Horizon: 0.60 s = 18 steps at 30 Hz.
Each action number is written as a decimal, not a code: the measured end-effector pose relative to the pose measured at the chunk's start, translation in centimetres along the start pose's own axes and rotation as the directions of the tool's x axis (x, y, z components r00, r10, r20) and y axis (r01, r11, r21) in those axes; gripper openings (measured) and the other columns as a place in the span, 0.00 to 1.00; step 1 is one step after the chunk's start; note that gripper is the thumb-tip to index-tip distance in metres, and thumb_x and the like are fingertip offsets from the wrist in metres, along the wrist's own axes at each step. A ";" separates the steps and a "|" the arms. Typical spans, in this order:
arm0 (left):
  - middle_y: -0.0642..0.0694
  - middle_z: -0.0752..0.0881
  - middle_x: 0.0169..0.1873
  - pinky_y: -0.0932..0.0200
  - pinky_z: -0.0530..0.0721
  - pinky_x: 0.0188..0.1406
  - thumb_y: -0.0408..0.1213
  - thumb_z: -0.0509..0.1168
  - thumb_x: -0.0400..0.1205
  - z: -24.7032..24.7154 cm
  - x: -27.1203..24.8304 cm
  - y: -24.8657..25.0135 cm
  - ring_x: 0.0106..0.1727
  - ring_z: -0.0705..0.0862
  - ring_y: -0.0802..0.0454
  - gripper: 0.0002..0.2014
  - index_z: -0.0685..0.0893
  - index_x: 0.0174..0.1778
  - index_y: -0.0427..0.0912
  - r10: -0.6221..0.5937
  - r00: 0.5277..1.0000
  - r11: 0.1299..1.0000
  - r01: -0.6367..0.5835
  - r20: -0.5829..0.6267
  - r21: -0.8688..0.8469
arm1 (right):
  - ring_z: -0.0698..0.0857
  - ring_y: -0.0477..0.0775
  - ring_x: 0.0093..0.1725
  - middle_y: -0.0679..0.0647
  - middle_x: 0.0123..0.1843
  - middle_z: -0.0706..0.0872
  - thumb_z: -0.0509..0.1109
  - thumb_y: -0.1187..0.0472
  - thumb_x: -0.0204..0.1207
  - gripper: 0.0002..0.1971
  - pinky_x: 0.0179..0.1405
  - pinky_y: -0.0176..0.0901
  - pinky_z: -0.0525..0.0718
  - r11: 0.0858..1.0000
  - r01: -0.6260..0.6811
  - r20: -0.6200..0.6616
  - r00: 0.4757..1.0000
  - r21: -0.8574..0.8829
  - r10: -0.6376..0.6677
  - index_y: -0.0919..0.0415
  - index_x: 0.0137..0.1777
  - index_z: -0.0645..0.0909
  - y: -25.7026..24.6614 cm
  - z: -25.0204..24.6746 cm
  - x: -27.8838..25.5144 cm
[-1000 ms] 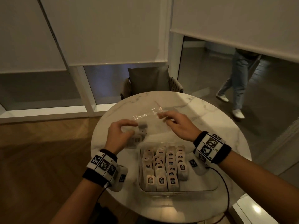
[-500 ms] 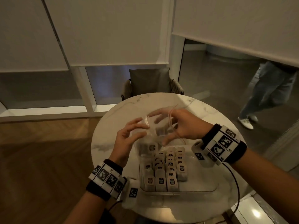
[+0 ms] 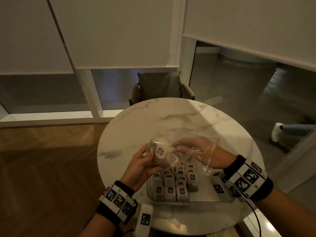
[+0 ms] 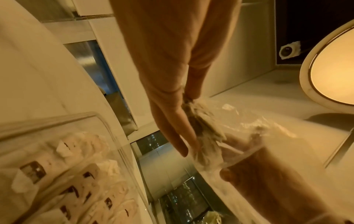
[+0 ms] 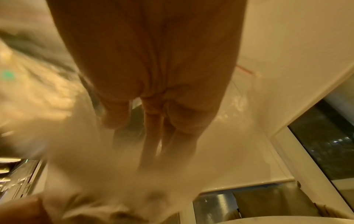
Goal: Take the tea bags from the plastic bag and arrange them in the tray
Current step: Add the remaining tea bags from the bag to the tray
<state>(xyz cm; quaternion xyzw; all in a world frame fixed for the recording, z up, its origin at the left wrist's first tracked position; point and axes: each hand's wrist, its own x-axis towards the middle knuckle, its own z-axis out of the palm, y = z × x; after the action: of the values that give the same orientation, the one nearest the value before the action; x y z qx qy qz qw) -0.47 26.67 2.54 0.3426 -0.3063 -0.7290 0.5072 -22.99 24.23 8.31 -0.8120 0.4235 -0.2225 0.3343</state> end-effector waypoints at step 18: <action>0.34 0.89 0.56 0.48 0.92 0.47 0.22 0.66 0.79 1.4 0.3 -1.4 0.53 0.91 0.42 0.21 0.75 0.69 0.31 0.121 0.982 0.991 -0.112 -0.146 0.069 | 0.85 0.41 0.40 0.43 0.39 0.87 0.85 0.49 0.62 0.11 0.42 0.39 0.84 0.999 -0.027 -0.125 0.992 0.019 0.029 0.50 0.37 0.87 1.7 1.1 -1.7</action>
<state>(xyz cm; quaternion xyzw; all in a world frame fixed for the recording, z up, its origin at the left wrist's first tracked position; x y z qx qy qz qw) -2.41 26.98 2.18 0.3930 -0.3087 -0.6606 0.5602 -24.13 25.34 6.22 -0.7875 0.4529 -0.2722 0.3172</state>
